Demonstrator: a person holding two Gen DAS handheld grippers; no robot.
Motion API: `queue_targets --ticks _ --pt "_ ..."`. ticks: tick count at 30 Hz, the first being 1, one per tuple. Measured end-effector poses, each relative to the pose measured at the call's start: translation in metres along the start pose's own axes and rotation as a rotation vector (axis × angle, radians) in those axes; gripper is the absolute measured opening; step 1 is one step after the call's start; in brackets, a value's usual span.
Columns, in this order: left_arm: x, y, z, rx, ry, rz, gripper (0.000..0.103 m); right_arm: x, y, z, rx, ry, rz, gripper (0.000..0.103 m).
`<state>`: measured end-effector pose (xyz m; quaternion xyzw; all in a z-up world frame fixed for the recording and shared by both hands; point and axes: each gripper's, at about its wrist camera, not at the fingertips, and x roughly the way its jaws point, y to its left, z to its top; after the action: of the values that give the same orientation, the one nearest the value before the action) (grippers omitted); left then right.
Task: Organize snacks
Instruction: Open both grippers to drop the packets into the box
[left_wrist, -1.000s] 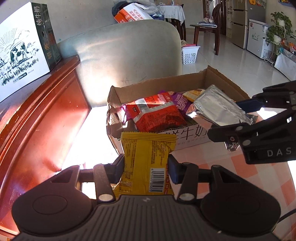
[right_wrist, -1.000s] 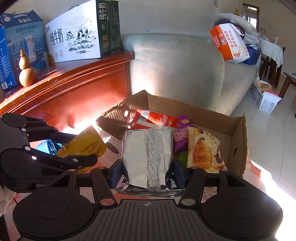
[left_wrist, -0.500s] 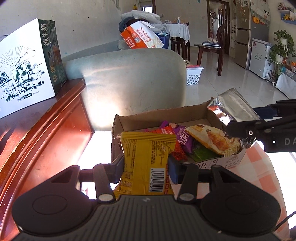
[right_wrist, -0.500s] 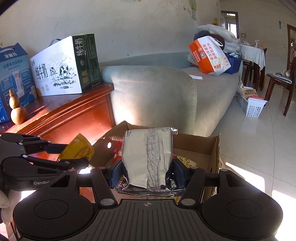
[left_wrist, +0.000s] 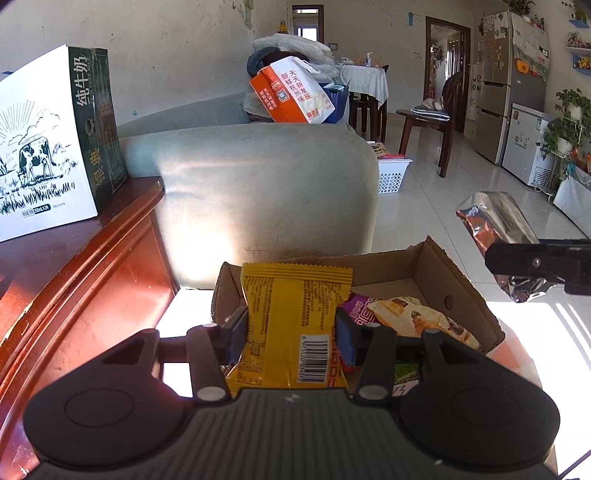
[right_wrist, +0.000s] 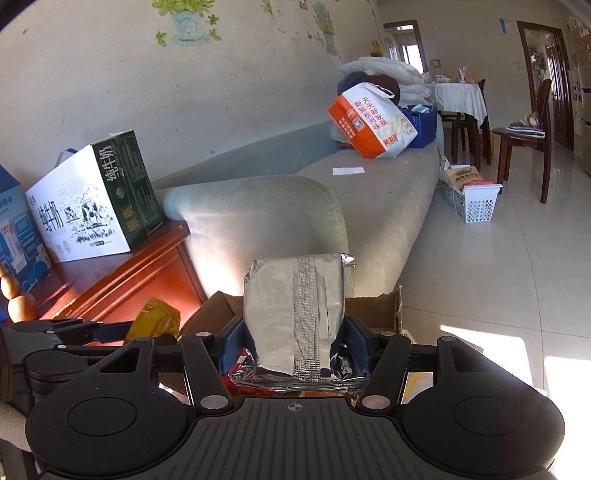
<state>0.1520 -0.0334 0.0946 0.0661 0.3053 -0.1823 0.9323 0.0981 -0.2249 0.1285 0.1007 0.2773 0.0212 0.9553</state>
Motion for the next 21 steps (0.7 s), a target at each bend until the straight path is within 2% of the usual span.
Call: queue_targets --ticks 8,13,15,17,21 --pt "0.032 -0.010 0.007 -0.030 0.025 -0.032 0.047 0.025 -0.010 0.002 0.082 0.039 -0.012 0.058" --pt "0.050 -0.013 0.008 -0.079 0.024 -0.065 0.049 0.046 -0.014 -0.003 0.123 0.056 -0.061 0.058" --pt "0.057 -0.018 0.005 -0.076 0.040 -0.059 0.070 0.052 -0.018 -0.006 0.155 0.061 -0.106 0.060" --pt "0.059 -0.022 0.002 -0.075 0.047 -0.045 0.083 0.055 -0.021 -0.008 0.178 0.068 -0.122 0.071" --pt "0.050 -0.021 0.003 -0.069 0.030 -0.044 0.083 0.049 -0.021 -0.008 0.193 0.057 -0.101 0.072"
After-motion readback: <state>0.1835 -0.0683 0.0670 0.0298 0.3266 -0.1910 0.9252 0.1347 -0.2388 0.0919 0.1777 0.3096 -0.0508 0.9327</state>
